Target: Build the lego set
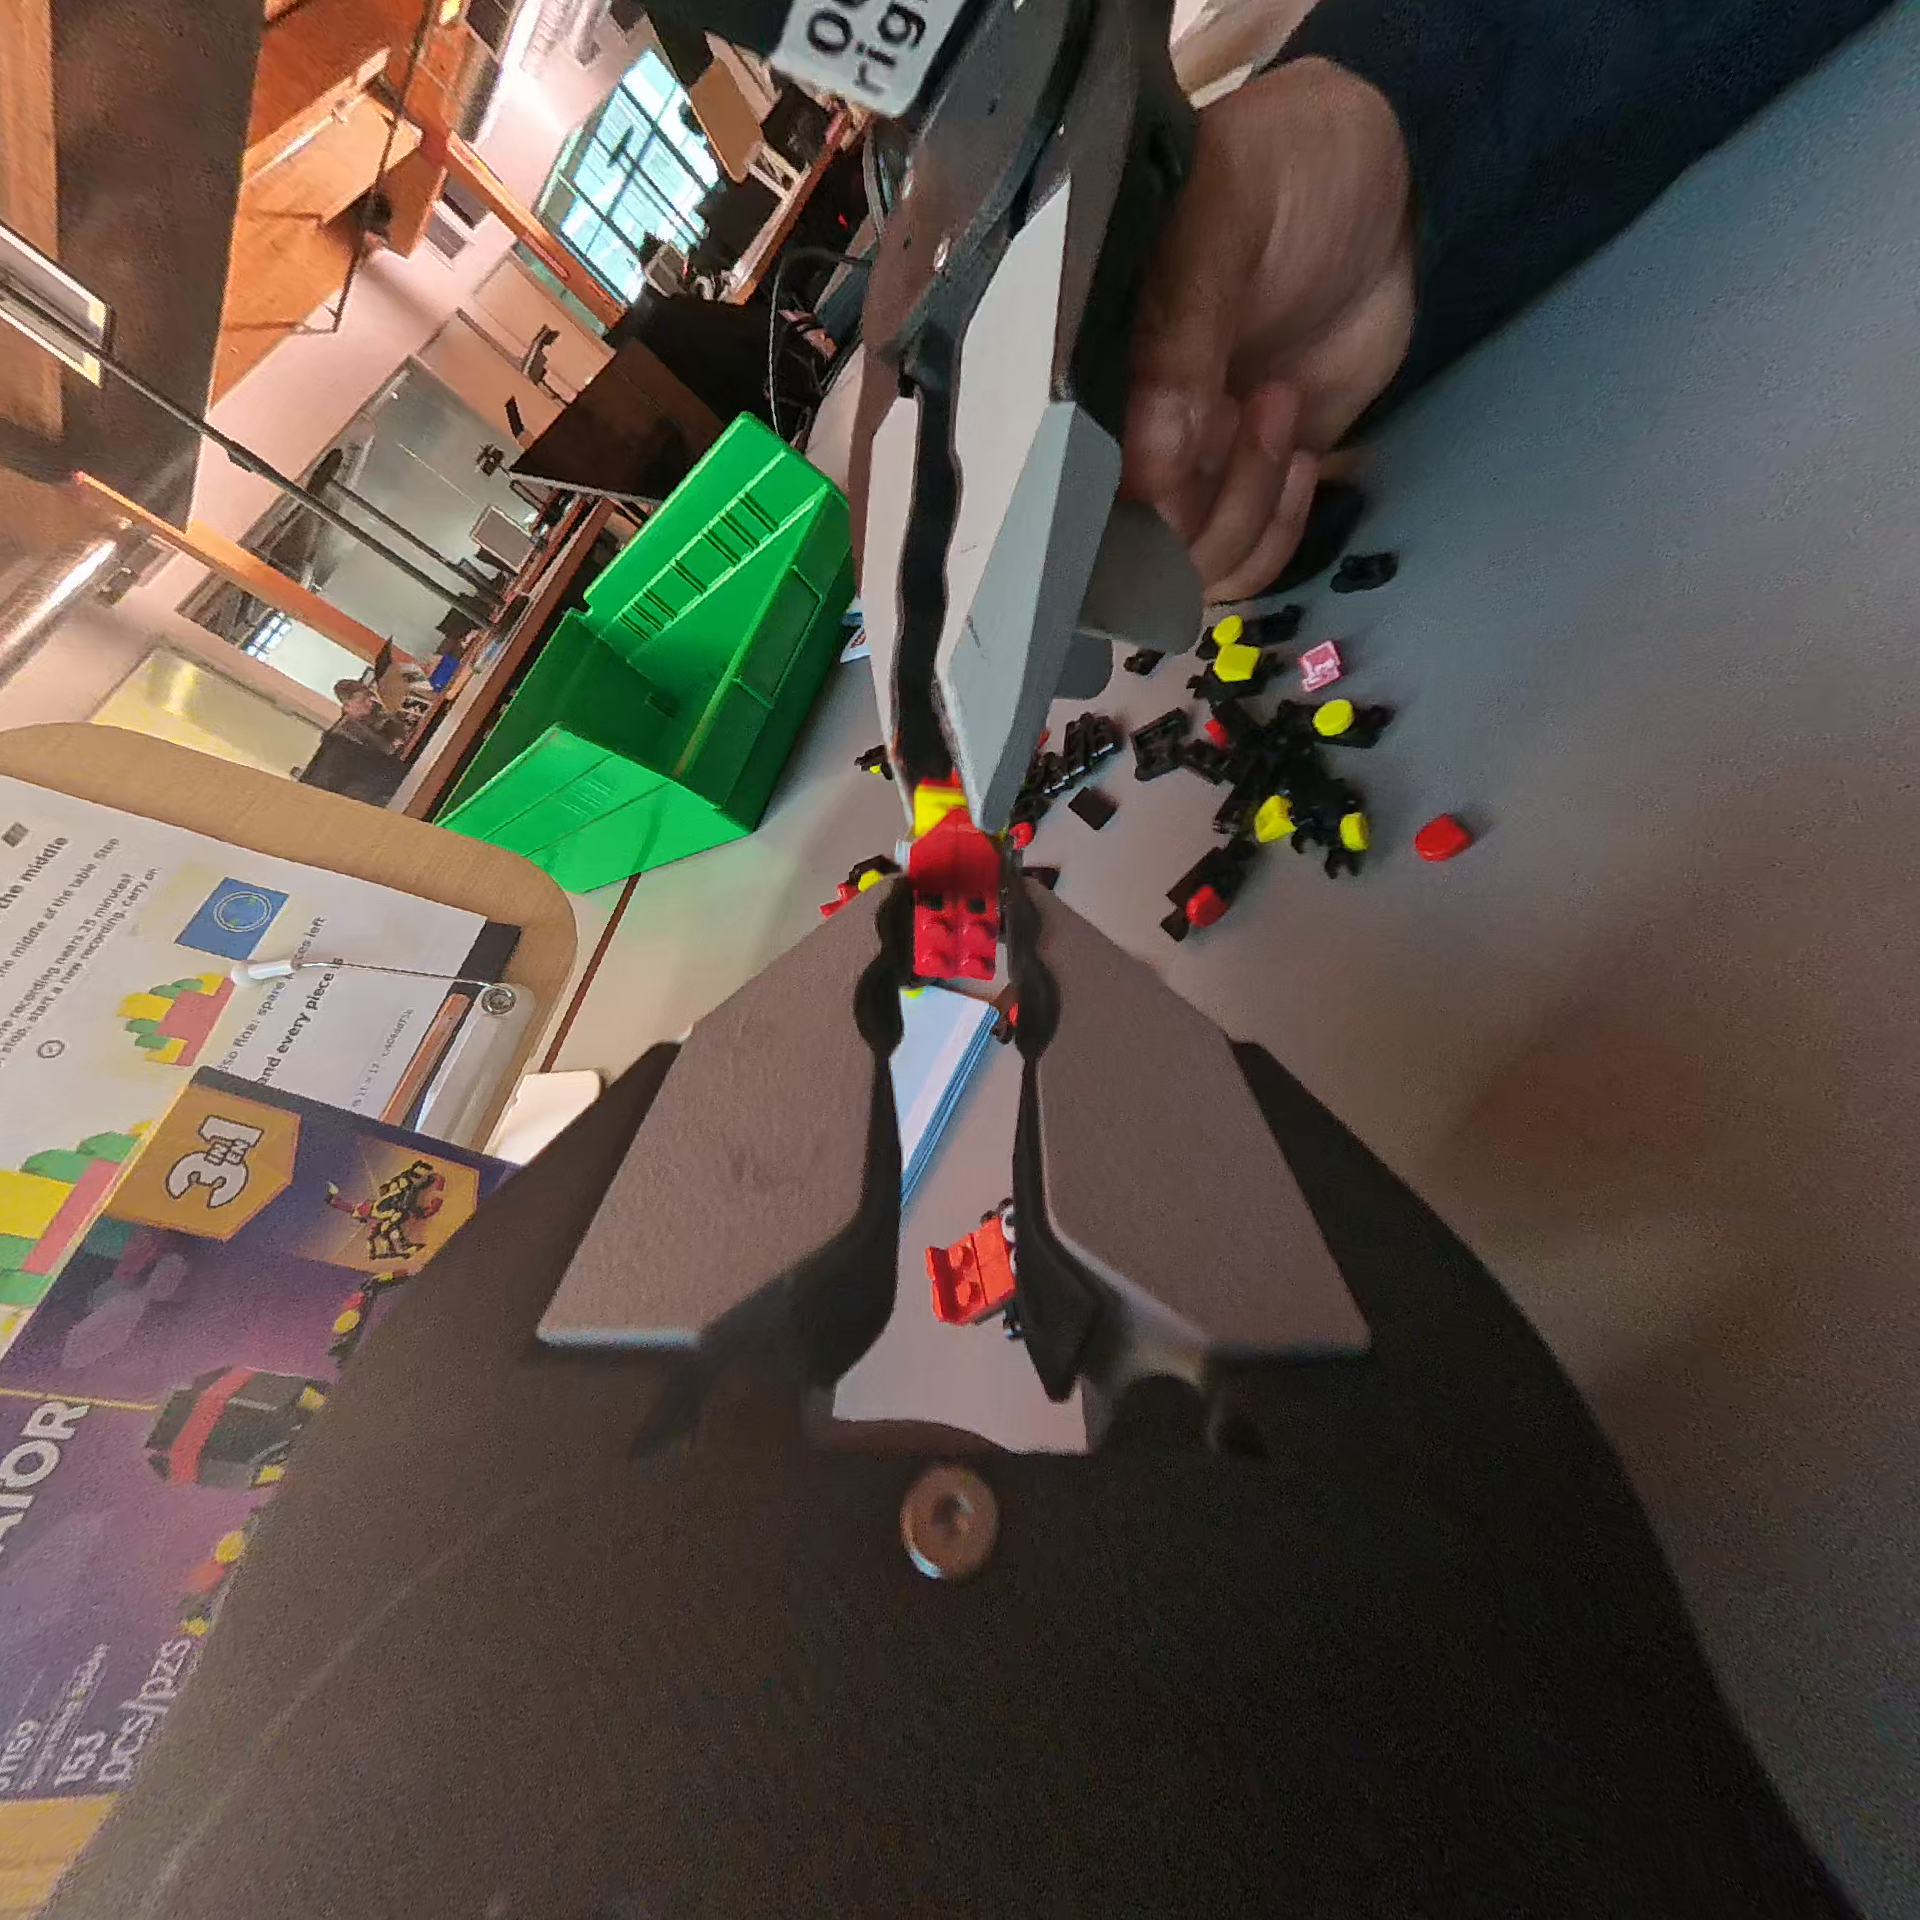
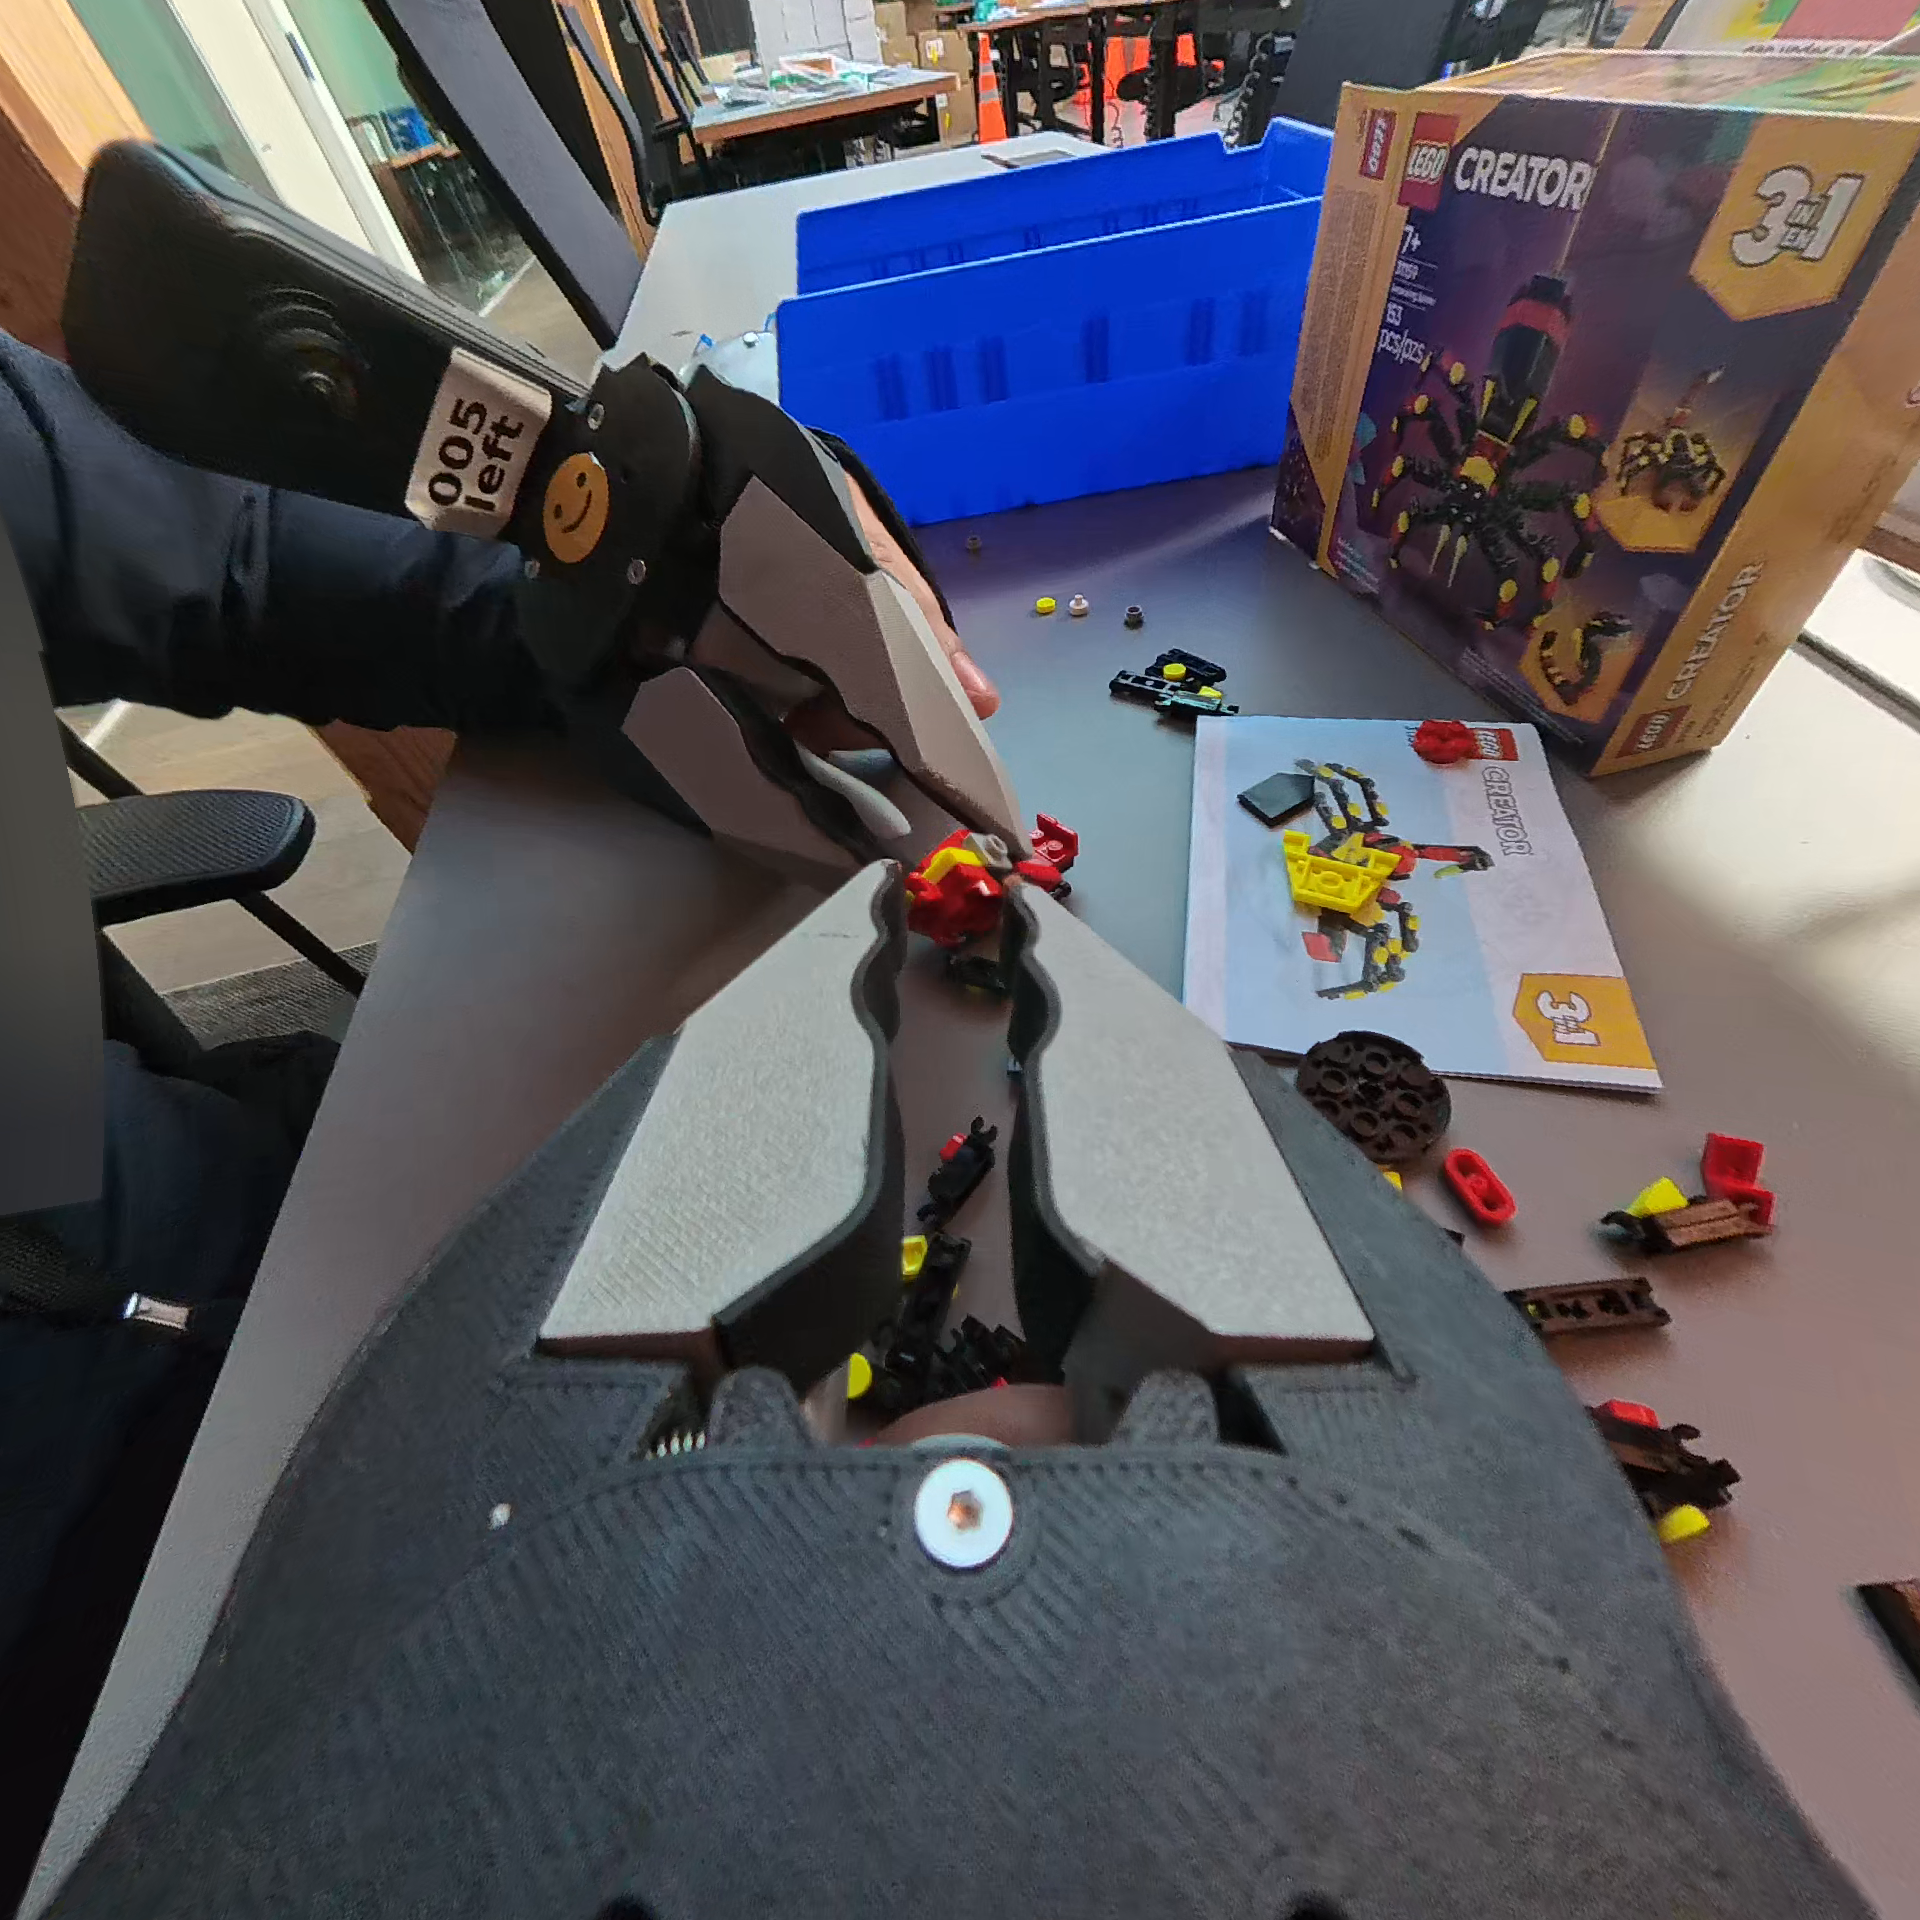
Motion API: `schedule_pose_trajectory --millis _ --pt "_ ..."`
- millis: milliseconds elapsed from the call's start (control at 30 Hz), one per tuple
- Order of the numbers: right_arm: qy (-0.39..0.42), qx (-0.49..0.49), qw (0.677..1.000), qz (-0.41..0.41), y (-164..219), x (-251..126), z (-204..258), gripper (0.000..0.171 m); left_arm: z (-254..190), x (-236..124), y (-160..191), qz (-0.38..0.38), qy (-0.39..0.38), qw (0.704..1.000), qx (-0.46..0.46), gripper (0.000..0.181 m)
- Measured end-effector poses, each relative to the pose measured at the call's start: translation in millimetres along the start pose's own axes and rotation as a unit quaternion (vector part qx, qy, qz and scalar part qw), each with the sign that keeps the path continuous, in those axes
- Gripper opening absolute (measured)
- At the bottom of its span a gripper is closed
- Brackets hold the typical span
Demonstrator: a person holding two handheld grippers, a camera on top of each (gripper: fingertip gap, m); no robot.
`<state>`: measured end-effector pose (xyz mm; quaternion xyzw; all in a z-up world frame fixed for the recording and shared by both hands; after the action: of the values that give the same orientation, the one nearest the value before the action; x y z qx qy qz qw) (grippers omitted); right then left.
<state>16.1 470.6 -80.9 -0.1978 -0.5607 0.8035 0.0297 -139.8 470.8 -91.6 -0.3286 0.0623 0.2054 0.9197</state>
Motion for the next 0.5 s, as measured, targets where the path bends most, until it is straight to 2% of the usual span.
schedule_pose_trajectory --millis 100,233,333,400,500 --pt "0.024 -0.013 1.0 -0.002 -0.3 0.5 -1.1 0.015 -1.0 3.3 0.5 0.021 -0.012 1.0 0.003 0.015" --pt "0.043 -0.026 0.999 -0.011 -1.3 0.6 -1.1 0.015 -4.9 8.6 -2.8 0.06 -0.048 0.995 0.07 0.014" --pt "0.002 0.034 0.999 -0.034 -4.9 -3.5 -4.5 0.015 -6.3 6.4 -9.9 0.063 -0.084 0.988 0.114 0.014" --pt "-0.032 0.08 0.995 -0.045 -6.6 -5.7 -6.7 0.016 -9.8 2.7 -14.3 0.065 -0.109 0.976 0.174 0.015" --pt "-0.113 0.185 0.974 -0.074 -7.3 -10.6 -12.7 0.015 -14.2 -2.0 -24.1 0.06 -0.146 0.961 0.228 0.02"
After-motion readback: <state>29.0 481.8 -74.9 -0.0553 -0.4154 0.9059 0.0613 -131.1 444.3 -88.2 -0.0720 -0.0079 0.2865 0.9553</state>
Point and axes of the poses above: each gripper's, where its closed fingertips meet, x out along the fingers, y out of its underside, z = x × y across the jaws, the point moved 9 cm from there along -x, back along the fingers, and after that the axes turned 10 degrees about x, right-handed, at the moved point
